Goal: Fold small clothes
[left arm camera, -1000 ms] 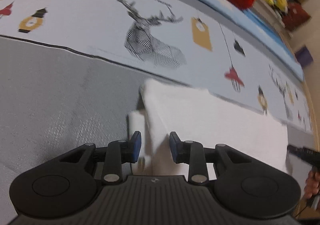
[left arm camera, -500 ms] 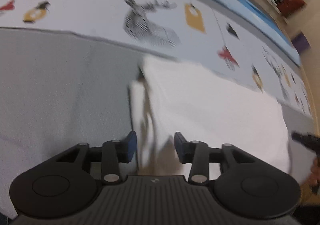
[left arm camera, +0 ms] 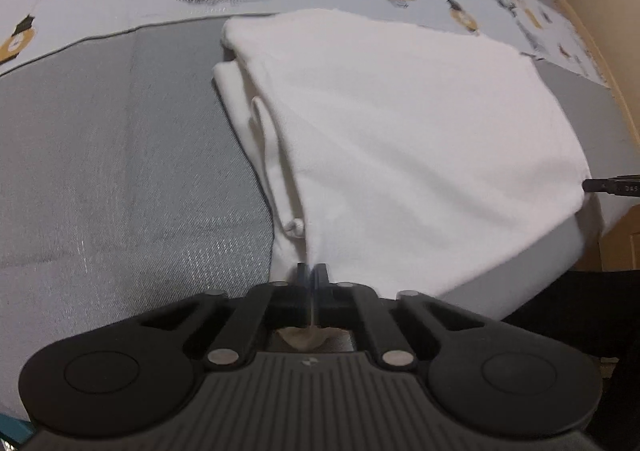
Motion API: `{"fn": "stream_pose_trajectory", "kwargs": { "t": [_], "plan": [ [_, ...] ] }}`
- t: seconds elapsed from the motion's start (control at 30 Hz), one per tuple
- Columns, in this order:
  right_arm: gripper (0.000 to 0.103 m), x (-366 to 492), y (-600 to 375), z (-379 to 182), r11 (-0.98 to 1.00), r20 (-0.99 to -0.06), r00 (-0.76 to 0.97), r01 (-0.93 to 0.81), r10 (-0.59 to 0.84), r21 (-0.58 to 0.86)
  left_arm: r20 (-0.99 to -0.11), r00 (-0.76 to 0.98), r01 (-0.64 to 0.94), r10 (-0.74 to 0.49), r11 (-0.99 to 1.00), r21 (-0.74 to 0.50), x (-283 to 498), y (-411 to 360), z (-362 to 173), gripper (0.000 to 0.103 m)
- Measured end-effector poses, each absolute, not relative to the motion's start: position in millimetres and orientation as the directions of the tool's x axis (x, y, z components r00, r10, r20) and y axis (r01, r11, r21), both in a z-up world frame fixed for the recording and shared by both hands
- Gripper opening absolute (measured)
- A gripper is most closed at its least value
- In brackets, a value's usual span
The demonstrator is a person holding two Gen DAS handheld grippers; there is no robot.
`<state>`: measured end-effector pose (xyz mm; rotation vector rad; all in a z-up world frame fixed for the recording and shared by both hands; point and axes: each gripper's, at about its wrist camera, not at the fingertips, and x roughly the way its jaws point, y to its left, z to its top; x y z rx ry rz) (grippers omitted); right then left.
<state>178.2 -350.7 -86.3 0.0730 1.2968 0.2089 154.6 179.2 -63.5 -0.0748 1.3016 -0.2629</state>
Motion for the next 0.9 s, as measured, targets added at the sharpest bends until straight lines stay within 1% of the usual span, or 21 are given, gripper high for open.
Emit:
{"fn": "stream_pose_trajectory", "kwargs": {
  "t": [0.03, 0.1, 0.17, 0.2, 0.23, 0.3, 0.33, 0.37, 0.4, 0.43, 0.47, 0.53, 0.57, 0.6, 0.67, 0.73, 0.8, 0.9],
  "plan": [
    [0.003, 176, -352, -82, 0.978, -0.941, 0.274, -0.119, 0.2, 0.173, -0.932, 0.262, 0.143, -0.25, 0.965, -0.219, 154, 182, -59, 0.0],
    [0.003, 174, -358, -76, 0.972, -0.922, 0.307, -0.094, 0.236, 0.217, -0.923, 0.272, 0.113, -0.274, 0.961, -0.252, 154, 187, -56, 0.0],
    [0.003, 172, -366, -74, 0.97, -0.912, 0.333, -0.062, 0.241, 0.233, -0.954, 0.217, 0.118, -0.206, 0.976, -0.184, 151, 184, -68, 0.0],
    [0.003, 172, -367, -78, 0.973, -0.92, 0.318, -0.056, 0.228, 0.222, -0.969, 0.186, 0.138, -0.163, 0.981, -0.138, 150, 180, -75, 0.0],
    [0.003, 175, -365, -85, 0.977, -0.936, 0.283, -0.061, 0.211, 0.202, -0.976, 0.166, 0.148, -0.142, 0.982, -0.117, 150, 179, -78, 0.0],
    [0.004, 174, -359, -95, 0.983, -0.957, 0.228, -0.086, 0.179, 0.163, -0.966, 0.19, 0.107, -0.176, 0.982, -0.157, 153, 188, -73, 0.002],
    [0.007, 174, -356, -96, 0.985, -0.961, 0.223, -0.089, 0.165, 0.148, -0.951, 0.239, 0.064, -0.195, 0.981, -0.184, 155, 196, -65, 0.004],
    [0.015, 175, -356, -93, 0.986, -0.959, 0.235, -0.084, 0.158, 0.142, -0.933, 0.291, 0.022, -0.213, 0.976, -0.216, 157, 205, -57, 0.015],
    [0.02, 177, -357, -89, 0.987, -0.954, 0.256, -0.072, 0.156, 0.142, -0.91, 0.342, -0.021, -0.235, 0.966, -0.257, 159, 215, -51, 0.032],
    [0.032, 179, -359, -84, 0.988, -0.942, 0.298, -0.059, 0.155, 0.144, -0.885, 0.389, -0.063, -0.255, 0.951, -0.302, 160, 224, -46, 0.037],
    [0.039, 181, -361, -78, 0.989, -0.926, 0.348, -0.041, 0.15, 0.144, -0.875, 0.407, -0.088, -0.264, 0.942, -0.325, 163, 228, -45, 0.042],
    [0.04, 188, -369, -70, 0.985, -0.893, 0.424, 0.01, 0.153, 0.174, -0.86, 0.416, -0.115, -0.295, 0.921, -0.372, 169, 229, -47, 0.044],
    [0.041, 192, -374, -71, 0.977, -0.883, 0.438, 0.042, 0.17, 0.209, -0.855, 0.416, -0.117, -0.308, 0.915, -0.386, 172, 228, -50, 0.052],
    [0.043, 196, -377, -73, 0.968, -0.877, 0.443, 0.068, 0.189, 0.243, -0.854, 0.413, -0.122, -0.316, 0.91, -0.396, 174, 227, -54, 0.063],
    [0.049, 205, -375, -80, 0.952, -0.873, 0.432, 0.095, 0.225, 0.292, -0.859, 0.402, -0.135, -0.316, 0.908, -0.397, 182, 224, -61, 0.065],
    [0.053, 215, -370, -89, 0.952, -0.881, 0.413, 0.092, 0.229, 0.291, -0.862, 0.394, -0.144, -0.319, 0.905, -0.401, 191, 218, -67, 0.065],
    [0.054, 222, -362, -99, 0.958, -0.893, 0.392, 0.083, 0.221, 0.274, -0.86, 0.391, -0.149, -0.327, 0.9, -0.41, 198, 215, -73, 0.065],
    [0.055, 234, -353, -110, 0.963, -0.904, 0.368, 0.073, 0.216, 0.26, -0.881, 0.372, -0.168, -0.292, 0.912, -0.373, 213, 204, -81, 0.065]
  ]
}}
